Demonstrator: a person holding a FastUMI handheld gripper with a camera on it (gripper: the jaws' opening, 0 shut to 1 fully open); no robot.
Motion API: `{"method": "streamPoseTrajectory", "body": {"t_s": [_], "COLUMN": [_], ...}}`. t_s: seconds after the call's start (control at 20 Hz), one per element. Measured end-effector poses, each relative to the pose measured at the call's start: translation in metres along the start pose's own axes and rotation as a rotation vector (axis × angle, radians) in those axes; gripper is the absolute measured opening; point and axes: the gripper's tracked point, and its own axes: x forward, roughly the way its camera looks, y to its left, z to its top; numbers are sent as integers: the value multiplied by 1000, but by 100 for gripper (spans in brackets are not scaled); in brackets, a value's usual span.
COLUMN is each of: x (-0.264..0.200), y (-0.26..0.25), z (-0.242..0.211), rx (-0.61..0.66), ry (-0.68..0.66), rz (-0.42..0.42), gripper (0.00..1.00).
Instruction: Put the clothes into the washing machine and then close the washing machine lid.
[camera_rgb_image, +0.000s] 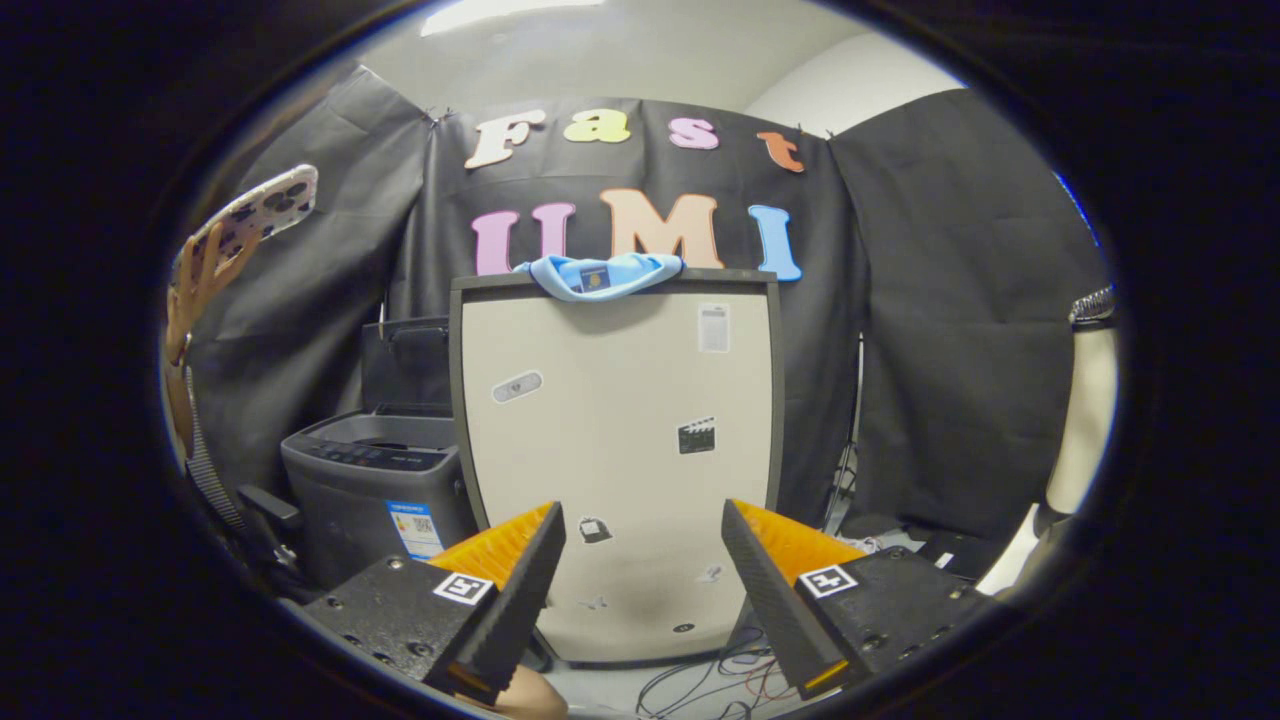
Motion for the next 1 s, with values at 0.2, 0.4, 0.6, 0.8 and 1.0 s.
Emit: {"method": "streamPoseTrajectory", "body": {"t_s": [0.2,0.4,0.6,0.8,1.0], "x": [5,23,56,96,142], "y": [4,4,12,36,48], "z": [-4,14,63,147,225], "rx": [47,104,96,128,119], "ry": [16,-29,-60,-119,-123], "rz": [-1,-38,-38,14,25], "gripper": [96,96,95,95,95]}}
